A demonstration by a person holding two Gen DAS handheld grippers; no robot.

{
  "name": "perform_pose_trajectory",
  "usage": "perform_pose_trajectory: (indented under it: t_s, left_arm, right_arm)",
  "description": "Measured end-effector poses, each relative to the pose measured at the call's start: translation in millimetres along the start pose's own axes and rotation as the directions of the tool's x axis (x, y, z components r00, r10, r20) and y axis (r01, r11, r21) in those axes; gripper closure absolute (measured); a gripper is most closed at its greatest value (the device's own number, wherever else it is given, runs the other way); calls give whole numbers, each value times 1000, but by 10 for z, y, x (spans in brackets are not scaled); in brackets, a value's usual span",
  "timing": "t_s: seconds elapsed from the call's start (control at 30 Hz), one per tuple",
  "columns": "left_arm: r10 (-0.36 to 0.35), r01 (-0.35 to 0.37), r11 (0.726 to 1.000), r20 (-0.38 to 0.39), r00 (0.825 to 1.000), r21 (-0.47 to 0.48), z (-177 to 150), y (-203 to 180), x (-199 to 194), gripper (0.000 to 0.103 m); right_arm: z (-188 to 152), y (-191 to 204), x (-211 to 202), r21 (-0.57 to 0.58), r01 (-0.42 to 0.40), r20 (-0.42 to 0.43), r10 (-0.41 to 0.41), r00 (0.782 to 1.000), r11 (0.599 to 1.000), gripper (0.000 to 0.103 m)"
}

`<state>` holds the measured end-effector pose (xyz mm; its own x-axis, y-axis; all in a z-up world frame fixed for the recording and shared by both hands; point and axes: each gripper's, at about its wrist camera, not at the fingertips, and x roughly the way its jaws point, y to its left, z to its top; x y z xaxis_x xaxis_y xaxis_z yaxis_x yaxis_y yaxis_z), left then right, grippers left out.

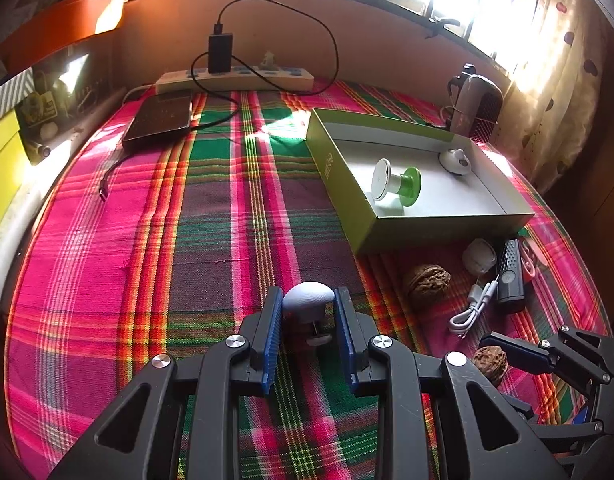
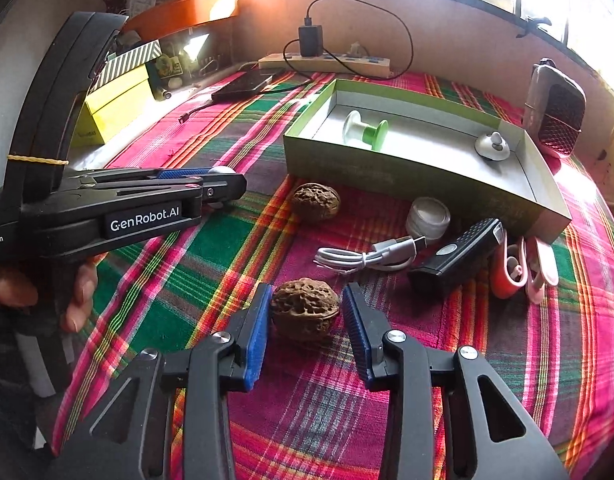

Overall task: Organize objects
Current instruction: 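Close the right gripper on the walnut while the left gripper holds the knob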

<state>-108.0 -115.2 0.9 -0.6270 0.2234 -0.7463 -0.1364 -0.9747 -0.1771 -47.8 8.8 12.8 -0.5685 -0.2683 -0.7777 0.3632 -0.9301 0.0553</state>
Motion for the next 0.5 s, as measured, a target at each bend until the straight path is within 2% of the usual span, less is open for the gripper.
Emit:
perform_pose_trajectory:
  t_s: [0.5]
  left_arm:
    - [40,-40,999,-1,999,26,-4,-60,12,79]
  right_arm:
    - [-4,0,-9,1,-1,2,1,1000,1000,69]
